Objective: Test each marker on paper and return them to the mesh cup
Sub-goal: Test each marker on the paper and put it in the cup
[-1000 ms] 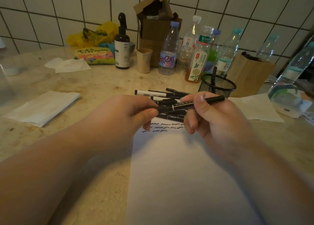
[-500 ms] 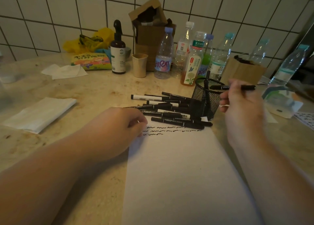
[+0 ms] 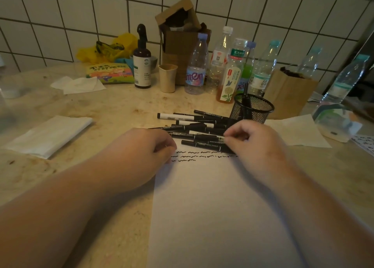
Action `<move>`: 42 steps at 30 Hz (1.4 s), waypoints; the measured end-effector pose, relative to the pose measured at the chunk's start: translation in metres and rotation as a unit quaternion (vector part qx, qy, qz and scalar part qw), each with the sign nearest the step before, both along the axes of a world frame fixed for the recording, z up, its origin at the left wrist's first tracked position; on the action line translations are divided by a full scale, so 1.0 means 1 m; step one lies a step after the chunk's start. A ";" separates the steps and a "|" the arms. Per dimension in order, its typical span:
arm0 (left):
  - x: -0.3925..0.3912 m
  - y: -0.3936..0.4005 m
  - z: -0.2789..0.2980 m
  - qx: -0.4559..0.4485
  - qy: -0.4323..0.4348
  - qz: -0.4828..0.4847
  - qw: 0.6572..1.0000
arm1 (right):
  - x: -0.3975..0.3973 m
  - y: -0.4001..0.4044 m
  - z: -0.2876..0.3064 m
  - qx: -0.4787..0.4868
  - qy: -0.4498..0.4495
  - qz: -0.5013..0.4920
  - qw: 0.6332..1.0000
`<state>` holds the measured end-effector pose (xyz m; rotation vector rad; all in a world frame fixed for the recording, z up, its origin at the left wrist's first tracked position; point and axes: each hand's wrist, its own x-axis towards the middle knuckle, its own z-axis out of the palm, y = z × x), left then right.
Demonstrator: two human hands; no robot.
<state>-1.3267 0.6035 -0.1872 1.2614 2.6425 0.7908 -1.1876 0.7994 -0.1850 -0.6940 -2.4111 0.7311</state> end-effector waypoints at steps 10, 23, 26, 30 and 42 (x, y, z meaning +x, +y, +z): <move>0.000 -0.001 0.000 0.006 0.017 -0.011 1.000 | 0.001 0.003 -0.005 0.089 -0.128 0.013 0.988; 0.002 0.000 0.002 0.013 -0.003 -0.025 1.000 | 0.006 -0.005 0.015 -0.179 0.047 -0.007 0.983; 0.005 0.000 0.005 0.020 0.004 -0.044 0.999 | 0.007 -0.008 0.015 -0.198 0.052 0.008 0.979; 0.011 -0.003 0.010 0.029 0.012 -0.088 0.996 | 0.007 -0.021 0.014 -0.313 0.068 0.134 0.938; 0.018 -0.002 0.014 0.095 0.045 -0.129 0.986 | 0.006 -0.039 0.012 -0.418 0.149 0.247 0.862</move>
